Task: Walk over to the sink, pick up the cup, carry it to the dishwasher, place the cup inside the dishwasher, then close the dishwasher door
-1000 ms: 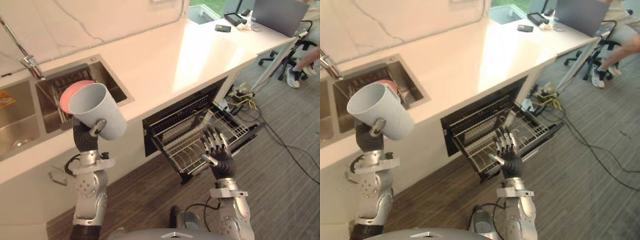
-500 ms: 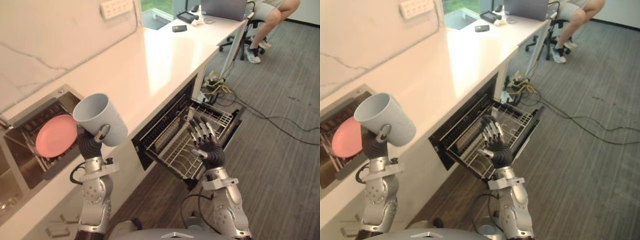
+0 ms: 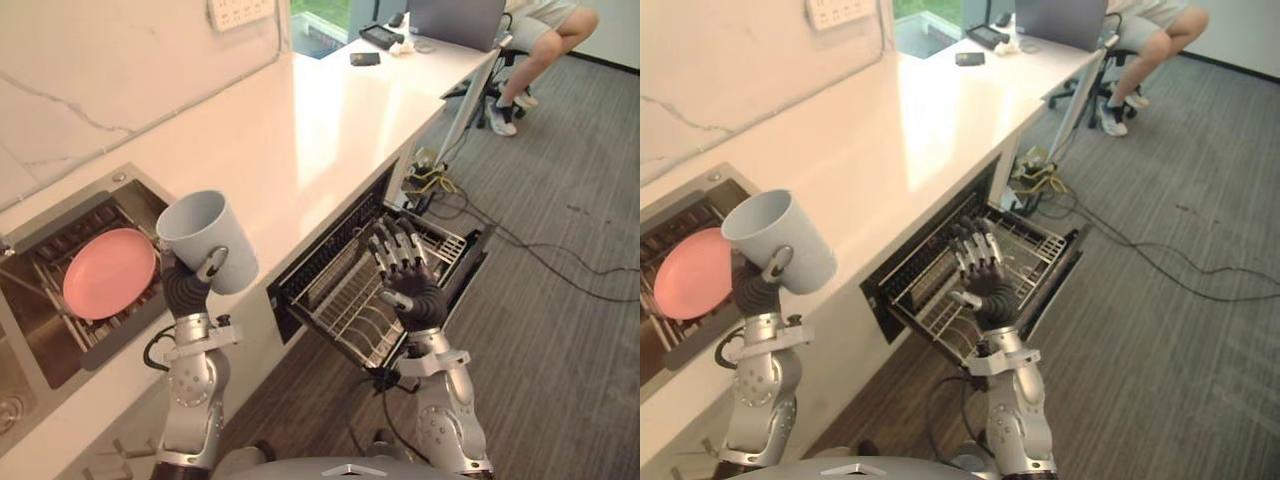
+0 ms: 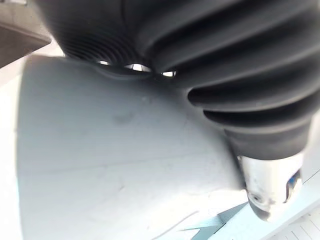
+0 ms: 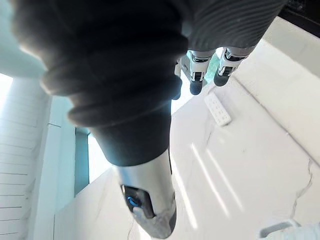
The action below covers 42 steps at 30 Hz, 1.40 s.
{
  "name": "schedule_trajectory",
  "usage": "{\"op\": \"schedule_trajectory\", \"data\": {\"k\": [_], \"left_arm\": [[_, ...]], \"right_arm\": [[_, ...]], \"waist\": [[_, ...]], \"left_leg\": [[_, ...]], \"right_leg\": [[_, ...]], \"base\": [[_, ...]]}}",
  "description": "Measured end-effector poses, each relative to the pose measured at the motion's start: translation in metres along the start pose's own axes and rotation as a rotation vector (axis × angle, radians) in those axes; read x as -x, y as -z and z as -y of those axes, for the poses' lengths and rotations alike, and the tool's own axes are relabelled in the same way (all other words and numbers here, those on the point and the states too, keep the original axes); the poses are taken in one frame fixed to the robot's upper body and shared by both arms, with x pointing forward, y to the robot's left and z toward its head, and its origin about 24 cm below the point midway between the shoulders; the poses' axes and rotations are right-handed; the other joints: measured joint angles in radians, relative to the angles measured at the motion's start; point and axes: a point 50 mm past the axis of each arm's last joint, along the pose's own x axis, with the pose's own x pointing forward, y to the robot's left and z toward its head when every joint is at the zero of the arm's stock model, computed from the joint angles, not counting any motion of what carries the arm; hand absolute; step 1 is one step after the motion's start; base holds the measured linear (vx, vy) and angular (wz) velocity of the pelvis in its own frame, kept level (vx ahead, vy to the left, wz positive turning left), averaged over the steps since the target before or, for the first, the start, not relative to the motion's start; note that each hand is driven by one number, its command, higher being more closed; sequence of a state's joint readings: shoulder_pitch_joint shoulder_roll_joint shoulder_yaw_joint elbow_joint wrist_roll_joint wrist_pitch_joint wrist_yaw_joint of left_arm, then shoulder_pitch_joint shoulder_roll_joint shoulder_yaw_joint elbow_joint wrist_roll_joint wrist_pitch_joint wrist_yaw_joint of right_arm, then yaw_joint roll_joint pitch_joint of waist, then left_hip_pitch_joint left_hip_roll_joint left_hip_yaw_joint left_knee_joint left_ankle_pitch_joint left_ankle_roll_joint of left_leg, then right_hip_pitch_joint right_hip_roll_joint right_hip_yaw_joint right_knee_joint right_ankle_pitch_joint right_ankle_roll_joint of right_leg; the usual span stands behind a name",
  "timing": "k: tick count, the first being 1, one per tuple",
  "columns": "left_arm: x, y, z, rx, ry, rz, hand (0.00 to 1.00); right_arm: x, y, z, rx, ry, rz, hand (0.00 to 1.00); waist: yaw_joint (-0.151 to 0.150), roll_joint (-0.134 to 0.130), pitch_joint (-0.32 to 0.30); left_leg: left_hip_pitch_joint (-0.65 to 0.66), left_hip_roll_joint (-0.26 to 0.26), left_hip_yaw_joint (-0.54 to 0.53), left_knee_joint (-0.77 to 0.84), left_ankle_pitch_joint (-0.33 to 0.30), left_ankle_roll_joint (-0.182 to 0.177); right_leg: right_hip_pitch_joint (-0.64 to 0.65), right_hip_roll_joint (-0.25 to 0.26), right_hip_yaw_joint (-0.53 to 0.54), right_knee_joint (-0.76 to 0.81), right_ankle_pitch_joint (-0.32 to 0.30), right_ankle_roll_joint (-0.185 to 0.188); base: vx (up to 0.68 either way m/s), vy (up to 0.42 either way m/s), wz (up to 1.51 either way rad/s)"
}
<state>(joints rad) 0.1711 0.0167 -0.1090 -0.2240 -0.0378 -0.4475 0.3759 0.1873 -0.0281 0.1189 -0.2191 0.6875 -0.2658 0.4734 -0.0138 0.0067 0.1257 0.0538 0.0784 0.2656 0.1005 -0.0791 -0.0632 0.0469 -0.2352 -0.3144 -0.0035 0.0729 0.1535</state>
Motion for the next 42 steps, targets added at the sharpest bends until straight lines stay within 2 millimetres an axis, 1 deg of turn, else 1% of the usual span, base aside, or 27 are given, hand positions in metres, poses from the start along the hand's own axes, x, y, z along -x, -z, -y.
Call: {"op": "schedule_trajectory", "data": {"k": [1, 3, 5, 7, 10, 12, 15, 20, 22, 24, 27, 30, 33, 35, 42], "left_arm": [[0.001, 0.0, -0.001, -0.031, -0.012, 0.007, 1.0], [0.002, 0.001, -0.004, -0.162, -0.069, 0.027, 1.0], [0.003, 0.0, -0.005, -0.239, -0.105, 0.052, 1.0], [0.004, -0.002, -0.006, -0.322, -0.15, 0.099, 1.0], [0.005, -0.005, -0.006, -0.441, -0.199, 0.185, 1.0], [0.007, -0.003, -0.003, -0.548, -0.2, 0.23, 1.0], [0.005, 0.004, 0.004, -0.61, -0.167, 0.234, 1.0], [0.006, 0.01, 0.015, -0.628, -0.125, 0.231, 1.0], [0.005, 0.014, 0.018, -0.628, -0.107, 0.226, 1.0], [0.007, 0.017, 0.022, -0.621, -0.084, 0.214, 1.0], [0.009, 0.018, 0.026, -0.61, -0.063, 0.211, 1.0], [0.008, 0.02, 0.034, -0.59, -0.028, 0.214, 1.0], [0.006, 0.018, 0.044, -0.563, -0.003, 0.238, 1.0], [0.006, 0.017, 0.047, -0.553, 0.008, 0.243, 1.0], [0.007, 0.016, 0.059, -0.53, 0.051, 0.247, 1.0]], "right_arm": [[-0.001, 0.001, -0.001, -0.019, -0.009, -0.003, 0.0], [-0.004, 0.007, -0.007, -0.091, -0.043, -0.024, 0.0], [-0.006, 0.011, -0.01, -0.129, -0.064, -0.046, 0.0], [-0.008, 0.014, -0.014, -0.171, -0.091, -0.065, 0.0], [-0.012, 0.019, -0.019, -0.198, -0.129, -0.113, 0.0], [-0.014, 0.023, -0.024, -0.218, -0.147, -0.133, 0.0], [-0.021, 0.025, -0.029, -0.221, -0.161, -0.143, 0.0], [-0.028, 0.028, -0.034, -0.212, -0.169, -0.175, 0.0], [-0.03, 0.03, -0.031, -0.207, -0.142, -0.184, 0.0], [-0.033, 0.036, -0.031, -0.208, -0.118, -0.211, 0.0], [-0.037, 0.039, -0.034, -0.206, -0.112, -0.235, 0.0], [-0.046, 0.045, -0.039, -0.186, -0.12, -0.266, 0.0], [-0.049, 0.049, -0.041, -0.169, -0.108, -0.302, 0.0], [-0.051, 0.051, -0.043, -0.168, -0.104, -0.315, 0.0], [-0.062, 0.054, -0.051, -0.159, -0.135, -0.35, 0.0]], "waist": [[0.002, -0.004, -0.002], [0.004, -0.017, -0.009], [0.002, -0.022, -0.013], [-0.002, -0.022, -0.013], [0.001, -0.024, -0.014], [-0.001, -0.023, -0.017], [-0.003, -0.026, -0.019], [-0.005, -0.029, -0.023], [-0.005, -0.03, -0.026], [-0.005, -0.029, -0.035], [-0.004, -0.029, -0.044], [-0.005, -0.028, -0.048], [-0.006, -0.026, -0.049], [-0.004, -0.021, -0.052], [-0.009, -0.002, -0.065]], "left_leg": [[0.0, 0.004, 0.004, 0.0, 0.0, -0.001], [0.0, 0.017, 0.01, -0.001, 0.004, -0.007], [0.0, 0.025, 0.012, -0.002, 0.007, -0.013], [0.001, 0.03, 0.015, -0.003, 0.01, -0.017], [0.011, 0.037, 0.027, -0.017, 0.018, -0.024], [0.02, 0.041, 0.028, -0.021, 0.02, -0.026], [0.02, 0.038, 0.021, -0.04, 0.036, -0.027], [0.021, 0.033, -0.003, -0.081, 0.067, -0.027], [0.02, 0.03, -0.017, -0.091, 0.078, -0.028], [0.021, 0.029, -0.02, -0.105, 0.088, -0.027], [0.021, 0.027, -0.022, -0.106, 0.09, -0.026], [0.022, 0.024, -0.028, -0.111, 0.098, -0.024], [0.022, 0.019, -0.044, -0.134, 0.119, -0.022], [0.032, 0.018, -0.045, -0.155, 0.133, -0.022], [0.038, 0.016, -0.049, -0.177, 0.153, -0.021]], "right_leg": [[0.003, 0.005, 0.0, -0.011, 0.006, -0.001], [0.011, 0.024, 0.001, -0.041, 0.022, -0.01], [0.014, 0.033, 0.001, -0.054, 0.029, -0.014], [0.014, 0.039, 0.001, -0.06, 0.034, -0.018], [0.017, 0.049, -0.002, -0.077, 0.047, -0.023], [0.023, 0.052, -0.011, -0.077, 0.047, -0.024], [0.022, 0.05, -0.036, -0.077, 0.051, -0.028], [0.023, 0.05, -0.069, -0.077, 0.051, -0.029], [0.025, 0.049, -0.083, -0.077, 0.051, -0.029], [0.024, 0.05, -0.086, -0.077, 0.053, -0.03], [0.024, 0.049, -0.087, -0.077, 0.054, -0.031], [0.028, 0.047, -0.092, -0.077, 0.057, -0.032], [0.029, 0.047, -0.11, -0.077, 0.058, -0.033], [0.029, 0.048, -0.111, -0.077, 0.06, -0.035], [0.028, 0.048, -0.114, -0.077, 0.064, -0.038]], "base": [[-0.06, -0.061, -0.2], [-0.05, -0.059, -0.12], [-0.05, -0.048, -0.06], [-0.05, -0.042, -0.08], [-0.04, -0.036, -0.11], [-0.04, -0.026, -0.04], [-0.04, -0.013, 0.07], [-0.03, -0.01, 0.17], [-0.03, -0.007, 0.17], [-0.03, -0.001, 0.06], [-0.03, 0.005, 0.03], [-0.05, 0.005, 0.06], [-0.05, 0.003, 0.16], [-0.04, 0.0, 0.02], [-0.01, -0.001, 0.01]]}}
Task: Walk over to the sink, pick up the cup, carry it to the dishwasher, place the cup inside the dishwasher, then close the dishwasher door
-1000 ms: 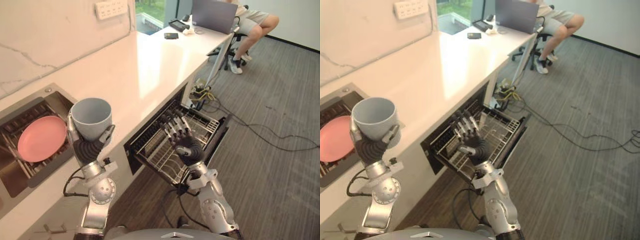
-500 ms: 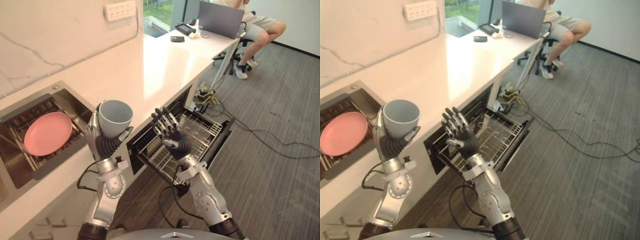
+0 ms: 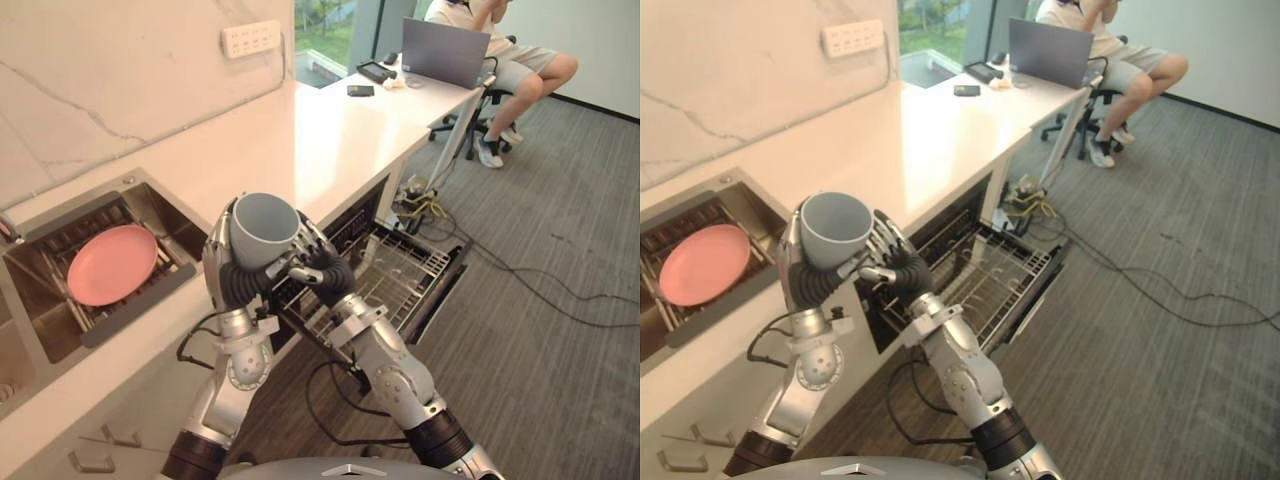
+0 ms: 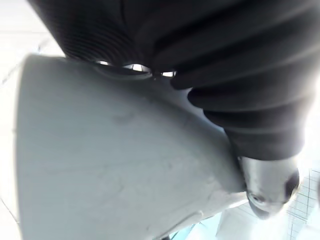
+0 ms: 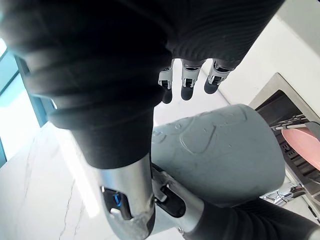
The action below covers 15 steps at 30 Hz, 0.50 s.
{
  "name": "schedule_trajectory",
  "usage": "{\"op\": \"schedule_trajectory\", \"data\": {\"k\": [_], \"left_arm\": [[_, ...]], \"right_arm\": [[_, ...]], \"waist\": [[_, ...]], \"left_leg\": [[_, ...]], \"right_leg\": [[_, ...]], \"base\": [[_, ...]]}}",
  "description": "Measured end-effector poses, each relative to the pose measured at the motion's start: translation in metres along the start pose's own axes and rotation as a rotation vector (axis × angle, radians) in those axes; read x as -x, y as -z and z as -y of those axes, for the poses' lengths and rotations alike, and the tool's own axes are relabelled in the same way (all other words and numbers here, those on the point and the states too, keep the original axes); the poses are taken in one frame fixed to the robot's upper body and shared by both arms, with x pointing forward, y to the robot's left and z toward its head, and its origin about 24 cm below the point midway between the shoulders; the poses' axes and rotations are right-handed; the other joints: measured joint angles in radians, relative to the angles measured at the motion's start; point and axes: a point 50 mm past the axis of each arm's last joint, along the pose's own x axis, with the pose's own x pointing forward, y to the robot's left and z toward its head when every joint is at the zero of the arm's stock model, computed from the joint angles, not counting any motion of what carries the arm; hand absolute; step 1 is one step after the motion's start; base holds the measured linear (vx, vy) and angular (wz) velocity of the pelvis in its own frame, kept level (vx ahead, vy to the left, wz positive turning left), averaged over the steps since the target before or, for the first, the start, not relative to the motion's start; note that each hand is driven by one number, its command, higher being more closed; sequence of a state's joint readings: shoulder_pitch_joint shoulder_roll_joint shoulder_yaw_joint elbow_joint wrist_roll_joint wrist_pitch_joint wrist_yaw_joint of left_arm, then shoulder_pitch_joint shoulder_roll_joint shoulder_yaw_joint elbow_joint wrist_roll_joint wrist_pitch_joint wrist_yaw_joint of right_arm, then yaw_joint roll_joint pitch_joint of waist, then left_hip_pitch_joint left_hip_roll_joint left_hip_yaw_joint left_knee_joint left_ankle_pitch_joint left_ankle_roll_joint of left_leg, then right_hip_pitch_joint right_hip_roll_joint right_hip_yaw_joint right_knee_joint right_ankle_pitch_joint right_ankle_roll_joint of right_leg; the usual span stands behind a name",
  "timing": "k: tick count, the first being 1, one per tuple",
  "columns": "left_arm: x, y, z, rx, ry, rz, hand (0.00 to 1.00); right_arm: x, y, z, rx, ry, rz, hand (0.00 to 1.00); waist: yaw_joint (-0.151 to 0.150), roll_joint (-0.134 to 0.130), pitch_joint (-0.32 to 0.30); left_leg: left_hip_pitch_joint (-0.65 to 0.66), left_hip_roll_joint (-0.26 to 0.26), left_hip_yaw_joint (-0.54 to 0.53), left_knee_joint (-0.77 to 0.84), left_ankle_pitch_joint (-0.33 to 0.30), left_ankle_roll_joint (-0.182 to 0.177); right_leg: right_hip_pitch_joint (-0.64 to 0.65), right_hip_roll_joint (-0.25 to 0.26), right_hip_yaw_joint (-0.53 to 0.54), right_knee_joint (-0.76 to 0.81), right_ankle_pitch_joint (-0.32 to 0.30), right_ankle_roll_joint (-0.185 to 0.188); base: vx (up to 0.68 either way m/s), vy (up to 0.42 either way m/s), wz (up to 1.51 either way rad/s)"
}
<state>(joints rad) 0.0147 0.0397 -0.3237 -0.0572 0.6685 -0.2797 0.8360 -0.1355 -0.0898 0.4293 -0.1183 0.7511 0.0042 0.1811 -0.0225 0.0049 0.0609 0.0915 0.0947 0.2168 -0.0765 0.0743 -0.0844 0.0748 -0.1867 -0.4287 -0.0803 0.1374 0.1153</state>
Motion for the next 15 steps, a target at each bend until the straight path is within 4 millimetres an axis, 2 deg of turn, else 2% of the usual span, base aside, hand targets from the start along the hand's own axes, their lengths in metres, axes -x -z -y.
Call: {"op": "schedule_trajectory", "data": {"k": [15], "left_arm": [[-0.0003, 0.0033, 0.0065, 0.006, 0.053, -0.02, 1.0]], "right_arm": [[-0.0101, 0.0014, -0.004, -0.016, 0.011, -0.021, 0.0]], "waist": [[0.007, 0.003, -0.015]], "left_leg": [[-0.005, 0.001, -0.02, -0.001, 0.013, -0.001]], "right_leg": [[0.001, 0.001, -0.015, -0.005, -0.001, -0.011]], "base": [[-0.01, -0.002, 0.02]]}}
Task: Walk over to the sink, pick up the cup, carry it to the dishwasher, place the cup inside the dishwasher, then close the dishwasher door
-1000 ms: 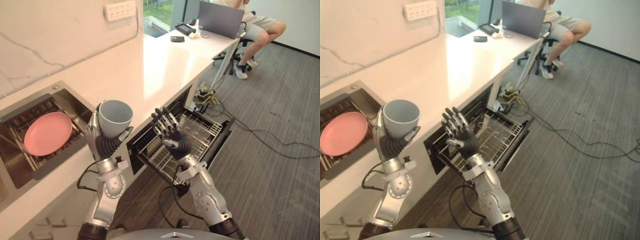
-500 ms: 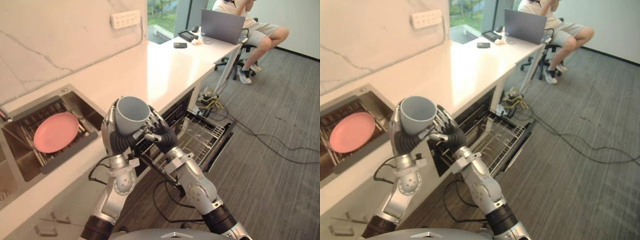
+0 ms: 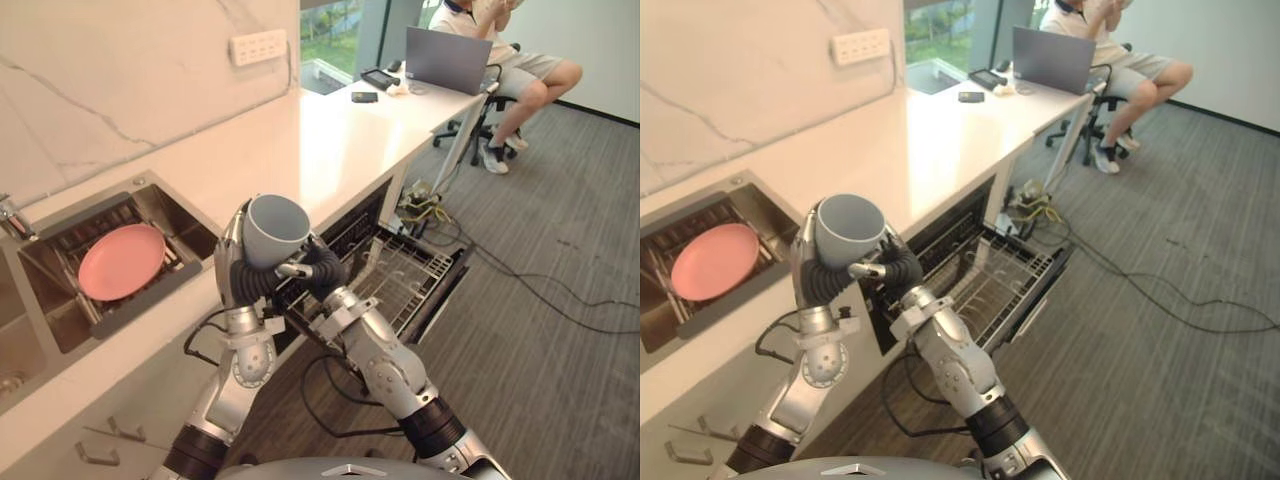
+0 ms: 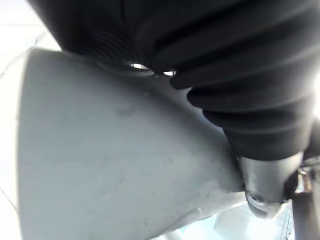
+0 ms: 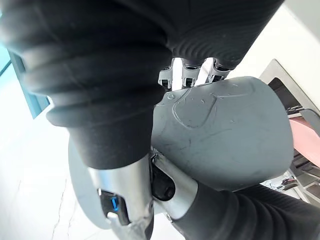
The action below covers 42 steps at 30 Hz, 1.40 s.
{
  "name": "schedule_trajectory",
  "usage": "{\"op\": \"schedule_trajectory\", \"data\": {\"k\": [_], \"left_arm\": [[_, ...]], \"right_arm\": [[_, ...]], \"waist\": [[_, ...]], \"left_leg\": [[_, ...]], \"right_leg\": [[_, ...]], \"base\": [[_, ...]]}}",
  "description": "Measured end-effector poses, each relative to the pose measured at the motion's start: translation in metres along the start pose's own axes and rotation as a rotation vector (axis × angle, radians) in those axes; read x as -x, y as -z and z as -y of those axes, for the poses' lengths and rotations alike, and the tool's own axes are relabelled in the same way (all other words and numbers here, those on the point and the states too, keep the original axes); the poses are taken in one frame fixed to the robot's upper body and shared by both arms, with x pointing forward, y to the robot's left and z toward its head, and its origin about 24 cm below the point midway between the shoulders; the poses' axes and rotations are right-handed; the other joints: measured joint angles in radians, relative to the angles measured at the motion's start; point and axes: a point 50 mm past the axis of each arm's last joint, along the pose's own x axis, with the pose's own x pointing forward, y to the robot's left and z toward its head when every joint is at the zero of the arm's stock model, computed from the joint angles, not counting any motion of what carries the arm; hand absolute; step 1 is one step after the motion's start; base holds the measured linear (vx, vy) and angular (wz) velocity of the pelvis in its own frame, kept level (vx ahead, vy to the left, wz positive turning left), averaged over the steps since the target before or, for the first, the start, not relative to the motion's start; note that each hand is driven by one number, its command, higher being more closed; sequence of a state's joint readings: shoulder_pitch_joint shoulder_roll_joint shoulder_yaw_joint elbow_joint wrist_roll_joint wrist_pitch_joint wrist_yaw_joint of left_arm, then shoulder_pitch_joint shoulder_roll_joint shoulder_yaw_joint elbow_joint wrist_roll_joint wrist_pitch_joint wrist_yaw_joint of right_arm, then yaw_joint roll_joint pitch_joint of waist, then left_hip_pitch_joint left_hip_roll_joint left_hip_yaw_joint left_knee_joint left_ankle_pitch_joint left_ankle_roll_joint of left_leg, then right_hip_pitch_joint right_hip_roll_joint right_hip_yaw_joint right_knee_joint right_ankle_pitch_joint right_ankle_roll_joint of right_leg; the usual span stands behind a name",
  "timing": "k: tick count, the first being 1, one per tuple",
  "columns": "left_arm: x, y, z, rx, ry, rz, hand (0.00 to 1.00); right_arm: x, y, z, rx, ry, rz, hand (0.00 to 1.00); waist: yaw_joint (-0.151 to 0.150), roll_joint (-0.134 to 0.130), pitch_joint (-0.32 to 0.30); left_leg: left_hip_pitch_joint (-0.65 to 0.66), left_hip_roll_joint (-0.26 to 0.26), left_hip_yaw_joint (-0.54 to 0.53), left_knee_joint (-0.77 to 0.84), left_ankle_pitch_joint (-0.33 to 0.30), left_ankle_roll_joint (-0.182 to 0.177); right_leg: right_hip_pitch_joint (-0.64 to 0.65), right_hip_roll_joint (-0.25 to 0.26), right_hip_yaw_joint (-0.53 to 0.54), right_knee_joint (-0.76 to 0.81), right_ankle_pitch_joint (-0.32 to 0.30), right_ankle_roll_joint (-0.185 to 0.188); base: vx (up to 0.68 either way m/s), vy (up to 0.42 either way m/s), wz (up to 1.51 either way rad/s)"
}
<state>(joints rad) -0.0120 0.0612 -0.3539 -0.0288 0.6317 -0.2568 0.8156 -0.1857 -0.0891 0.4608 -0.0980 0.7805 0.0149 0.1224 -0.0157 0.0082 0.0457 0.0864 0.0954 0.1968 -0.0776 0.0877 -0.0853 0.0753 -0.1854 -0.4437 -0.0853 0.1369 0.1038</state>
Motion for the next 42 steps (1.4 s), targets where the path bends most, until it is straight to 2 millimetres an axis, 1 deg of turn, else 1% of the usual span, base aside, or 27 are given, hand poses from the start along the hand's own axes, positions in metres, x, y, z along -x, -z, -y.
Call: {"op": "schedule_trajectory", "data": {"k": [4, 16, 22, 26, 37, 38, 42], "left_arm": [[0.0, 0.0, -0.001, -0.003, -0.004, 0.001, 1.0], [0.002, 0.005, -0.002, -0.026, 0.005, -0.007, 1.0], [0.005, 0.01, 0.0, -0.045, 0.027, -0.021, 1.0], [0.006, 0.012, -0.001, -0.064, 0.045, -0.014, 1.0], [0.005, 0.014, -0.003, -0.074, 0.044, -0.017, 1.0], [0.005, 0.014, -0.004, -0.075, 0.044, -0.017, 1.0], [0.004, 0.016, -0.005, -0.083, 0.038, -0.02, 1.0]], "right_arm": [[-0.002, 0.0, -0.001, -0.053, -0.01, -0.007, 0.0], [-0.004, 0.0, -0.001, -0.045, 0.02, -0.009, 0.0], [-0.012, -0.004, -0.001, 0.03, 0.009, -0.008, 0.0], [-0.014, -0.002, -0.004, 0.071, 0.003, -0.015, 0.0], [-0.018, -0.002, -0.006, 0.079, 0.011, -0.027, 0.0], [-0.018, -0.001, -0.007, 0.079, 0.011, -0.029, 1.0], [-0.018, -0.001, -0.007, 0.081, 0.011, -0.032, 1.0]], "waist": [[0.004, 0.0, -0.014], [0.007, 0.002, -0.015], [0.007, 0.002, -0.016], [0.008, 0.003, -0.016], [0.012, 0.003, -0.016], [0.012, 0.003, -0.016], [0.013, 0.003, -0.016]], "left_leg": [[0.0, 0.0, -0.002, 0.0, 0.0, 0.0], [0.0, 0.0, -0.002, 0.0, 0.002, 0.0], [0.0, 0.001, -0.003, -0.001, 0.002, 0.0], [-0.001, 0.0, -0.003, -0.002, 0.002, 0.0], [-0.001, 0.0, -0.003, 0.0, 0.003, -0.001], [-0.001, 0.0, -0.003, 0.0, 0.003, -0.001], [0.0, 0.0, -0.003, 0.0, 0.004, -0.001]], "right_leg": [[0.0, 0.0, -0.001, 0.0, 0.0, 0.0], [0.0, 0.001, 0.0, 0.001, 0.001, -0.002], [0.0, 0.001, 0.001, 0.001, 0.002, -0.002], [0.0, 0.001, 0.001, 0.001, 0.002, -0.002], [0.0, 0.001, 0.0, 0.004, 0.002, -0.003], [0.0, 0.001, 0.001, 0.004, 0.002, -0.003], [0.0, 0.001, 0.001, 0.004, 0.003, -0.004]], "base": [[0.0, 0.0, 0.0], [0.0, 0.0, 0.0], [0.0, 0.0, 0.0], [0.0, 0.0, 0.0], [0.0, 0.0, 0.0], [0.0, 0.0, 0.0], [0.0, 0.0, 0.0]]}}
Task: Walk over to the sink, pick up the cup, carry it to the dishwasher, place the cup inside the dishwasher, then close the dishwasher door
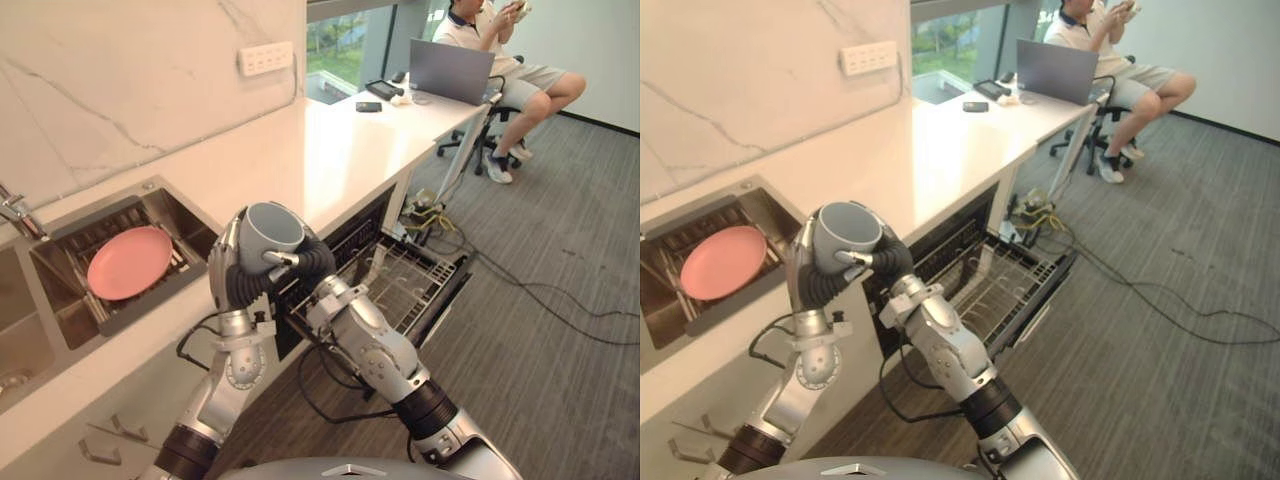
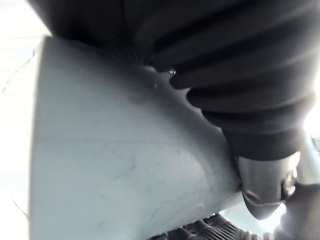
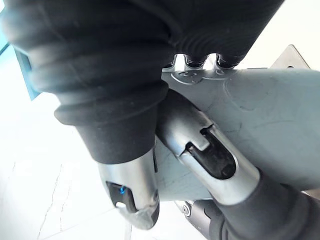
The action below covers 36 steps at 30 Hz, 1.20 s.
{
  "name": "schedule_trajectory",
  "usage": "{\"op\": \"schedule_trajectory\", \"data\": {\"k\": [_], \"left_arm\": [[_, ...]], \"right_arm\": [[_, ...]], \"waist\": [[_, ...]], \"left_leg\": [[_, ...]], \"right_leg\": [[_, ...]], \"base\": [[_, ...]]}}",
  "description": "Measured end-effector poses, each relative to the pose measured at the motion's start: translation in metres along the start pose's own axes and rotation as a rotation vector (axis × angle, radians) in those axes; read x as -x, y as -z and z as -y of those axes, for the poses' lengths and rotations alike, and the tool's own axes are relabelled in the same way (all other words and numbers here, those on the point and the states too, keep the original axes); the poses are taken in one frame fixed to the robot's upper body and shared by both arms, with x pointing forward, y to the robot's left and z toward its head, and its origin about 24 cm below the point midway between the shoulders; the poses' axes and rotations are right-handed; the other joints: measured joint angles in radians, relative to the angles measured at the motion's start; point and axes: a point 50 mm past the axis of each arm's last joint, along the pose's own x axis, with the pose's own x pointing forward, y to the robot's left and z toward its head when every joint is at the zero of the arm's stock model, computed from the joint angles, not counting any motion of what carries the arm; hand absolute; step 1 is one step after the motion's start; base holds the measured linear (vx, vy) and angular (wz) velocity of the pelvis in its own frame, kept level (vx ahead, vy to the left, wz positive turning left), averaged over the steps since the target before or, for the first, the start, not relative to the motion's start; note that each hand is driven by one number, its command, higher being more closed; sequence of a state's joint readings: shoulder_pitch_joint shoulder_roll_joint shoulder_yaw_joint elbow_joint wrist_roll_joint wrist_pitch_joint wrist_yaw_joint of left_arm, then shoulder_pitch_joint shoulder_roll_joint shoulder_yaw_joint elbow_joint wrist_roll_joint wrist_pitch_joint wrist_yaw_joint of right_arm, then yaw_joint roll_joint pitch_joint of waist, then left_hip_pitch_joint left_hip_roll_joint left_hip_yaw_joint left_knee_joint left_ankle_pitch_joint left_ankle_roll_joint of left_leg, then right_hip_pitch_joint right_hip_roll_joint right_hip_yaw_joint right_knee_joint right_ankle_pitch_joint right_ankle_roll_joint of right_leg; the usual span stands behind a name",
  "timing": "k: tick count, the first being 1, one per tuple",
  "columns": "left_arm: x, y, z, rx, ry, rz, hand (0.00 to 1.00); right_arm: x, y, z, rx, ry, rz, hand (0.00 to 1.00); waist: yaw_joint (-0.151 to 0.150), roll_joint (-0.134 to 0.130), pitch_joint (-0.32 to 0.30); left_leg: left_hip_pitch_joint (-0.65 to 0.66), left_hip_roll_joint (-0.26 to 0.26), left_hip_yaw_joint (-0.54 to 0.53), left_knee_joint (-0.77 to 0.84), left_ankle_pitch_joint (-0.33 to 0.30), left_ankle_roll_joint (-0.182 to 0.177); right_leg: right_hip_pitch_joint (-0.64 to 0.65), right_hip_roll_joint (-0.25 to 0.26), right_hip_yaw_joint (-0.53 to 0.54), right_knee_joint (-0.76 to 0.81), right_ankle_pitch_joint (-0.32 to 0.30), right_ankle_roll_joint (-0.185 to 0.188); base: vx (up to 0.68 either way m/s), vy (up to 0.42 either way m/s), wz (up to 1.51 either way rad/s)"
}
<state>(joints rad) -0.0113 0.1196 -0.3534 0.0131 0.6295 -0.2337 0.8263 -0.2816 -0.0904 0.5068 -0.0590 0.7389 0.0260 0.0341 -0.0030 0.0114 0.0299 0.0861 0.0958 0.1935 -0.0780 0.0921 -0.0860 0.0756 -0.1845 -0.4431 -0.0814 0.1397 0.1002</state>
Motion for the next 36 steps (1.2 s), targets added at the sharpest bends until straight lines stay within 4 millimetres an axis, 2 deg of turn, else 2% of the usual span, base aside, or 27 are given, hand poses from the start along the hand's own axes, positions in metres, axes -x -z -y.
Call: {"op": "schedule_trajectory", "data": {"k": [7, 14, 15, 21, 31, 33, 36], "left_arm": [[0.0, 0.0, 0.0, 0.0, 0.0, -0.001, 1.0], [0.0, -0.001, 0.0, 0.003, -0.002, 0.002, 1.0], [-0.001, -0.001, 0.0, 0.004, -0.003, 0.003, 0.0], [-0.003, -0.012, -0.001, 0.056, -0.016, 0.052, 0.0], [-0.002, -0.017, -0.002, 0.128, -0.072, 0.046, 0.0], [-0.004, -0.015, -0.005, 0.121, -0.102, 0.04, 0.0], [-0.02, -0.023, -0.026, 0.114, -0.197, 0.076, 0.0]], "right_arm": [[0.0, 0.0, 0.0, -0.001, 0.003, 0.0, 1.0], [0.0, 0.0, -0.001, -0.003, 0.004, 0.01, 1.0], [0.0, 0.0, -0.002, -0.004, 0.008, 0.018, 1.0], [0.0, -0.004, -0.002, -0.061, 0.02, 0.091, 1.0], [-0.004, -0.016, -0.007, -0.138, 0.056, 0.224, 1.0], [-0.006, -0.017, -0.009, -0.153, 0.054, 0.24, 1.0], [-0.007, -0.022, -0.012, -0.172, 0.086, 0.279, 1.0]], "waist": [[0.0, 0.002, -0.001], [0.001, 0.017, -0.011], [0.001, 0.018, -0.012], [0.004, 0.019, -0.012], [0.005, 0.019, -0.012], [0.005, 0.02, -0.012], [0.004, 0.021, -0.011]], "left_leg": [[0.0, 0.0, 0.0, 0.0, 0.0, 0.0], [0.0, 0.0, -0.001, 0.0, 0.0, -0.001], [0.0, 0.0, -0.001, 0.0, -0.001, -0.001], [0.0, 0.0, -0.003, -0.005, -0.004, -0.006], [0.002, 0.0, -0.004, -0.005, -0.003, -0.006], [0.002, 0.0, -0.004, -0.005, -0.003, -0.006], [0.001, 0.001, -0.005, -0.005, -0.004, -0.006]], "right_leg": [[0.0, 0.0, 0.0, -0.002, 0.0, 0.0], [0.0, 0.0, -0.001, -0.003, 0.0, 0.0], [0.0, 0.0, -0.001, -0.004, 0.0, 0.0], [0.002, 0.0, -0.003, -0.004, -0.001, 0.0], [0.009, 0.001, -0.005, -0.004, -0.001, 0.0], [0.01, 0.001, -0.005, -0.004, -0.001, 0.001], [0.01, 0.001, -0.005, -0.004, -0.001, 0.0]], "base": [[0.0, 0.0, 0.0], [0.0, 0.0, 0.0], [0.0, 0.0, 0.0], [0.0, 0.0, 0.0], [0.0, 0.0, 0.0], [0.0, 0.0, 0.0], [0.0, 0.0, 0.0]]}}
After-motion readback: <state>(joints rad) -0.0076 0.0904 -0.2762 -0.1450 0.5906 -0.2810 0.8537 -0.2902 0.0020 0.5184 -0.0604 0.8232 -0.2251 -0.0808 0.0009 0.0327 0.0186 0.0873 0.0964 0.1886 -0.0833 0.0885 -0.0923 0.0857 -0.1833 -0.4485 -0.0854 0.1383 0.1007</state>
